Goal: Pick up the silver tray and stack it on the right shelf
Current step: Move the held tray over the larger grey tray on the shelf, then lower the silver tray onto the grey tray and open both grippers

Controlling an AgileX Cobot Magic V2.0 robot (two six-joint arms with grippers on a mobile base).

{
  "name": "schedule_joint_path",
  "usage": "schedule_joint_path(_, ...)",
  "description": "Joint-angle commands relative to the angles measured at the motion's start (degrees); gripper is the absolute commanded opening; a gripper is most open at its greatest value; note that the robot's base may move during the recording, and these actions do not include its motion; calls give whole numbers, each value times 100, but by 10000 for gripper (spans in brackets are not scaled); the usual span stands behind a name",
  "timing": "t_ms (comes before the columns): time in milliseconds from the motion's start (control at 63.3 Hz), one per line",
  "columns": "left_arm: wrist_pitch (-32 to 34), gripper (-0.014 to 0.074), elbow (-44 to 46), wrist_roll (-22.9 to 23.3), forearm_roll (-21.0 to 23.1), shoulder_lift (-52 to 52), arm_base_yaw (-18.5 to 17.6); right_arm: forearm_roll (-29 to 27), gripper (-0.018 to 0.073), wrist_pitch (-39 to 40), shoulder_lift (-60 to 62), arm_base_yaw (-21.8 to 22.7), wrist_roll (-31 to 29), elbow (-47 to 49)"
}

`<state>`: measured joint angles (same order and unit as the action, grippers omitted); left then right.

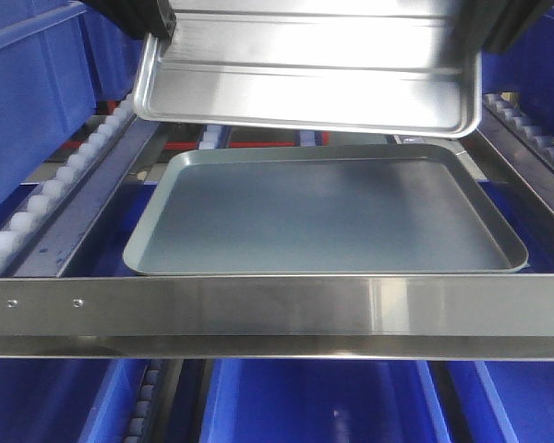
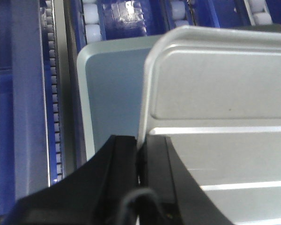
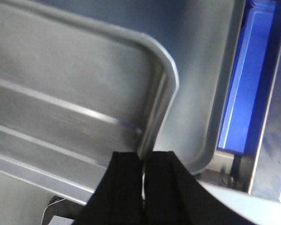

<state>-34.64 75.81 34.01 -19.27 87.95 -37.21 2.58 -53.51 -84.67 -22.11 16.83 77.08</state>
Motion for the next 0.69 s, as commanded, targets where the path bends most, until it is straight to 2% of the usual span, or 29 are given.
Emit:
schedule_joint_path(0,565,-100,200,31,205,80,193,23,57,334,-195,114,-138,279)
schedule_joint_path(411,814,-100,255,31,212,1546,269,238,57,1157,-1251,266,-143,288)
schedule_joint_path(679,487,-98,762,31,212,1900,269,341,59,1336,-1359,266,-143,288)
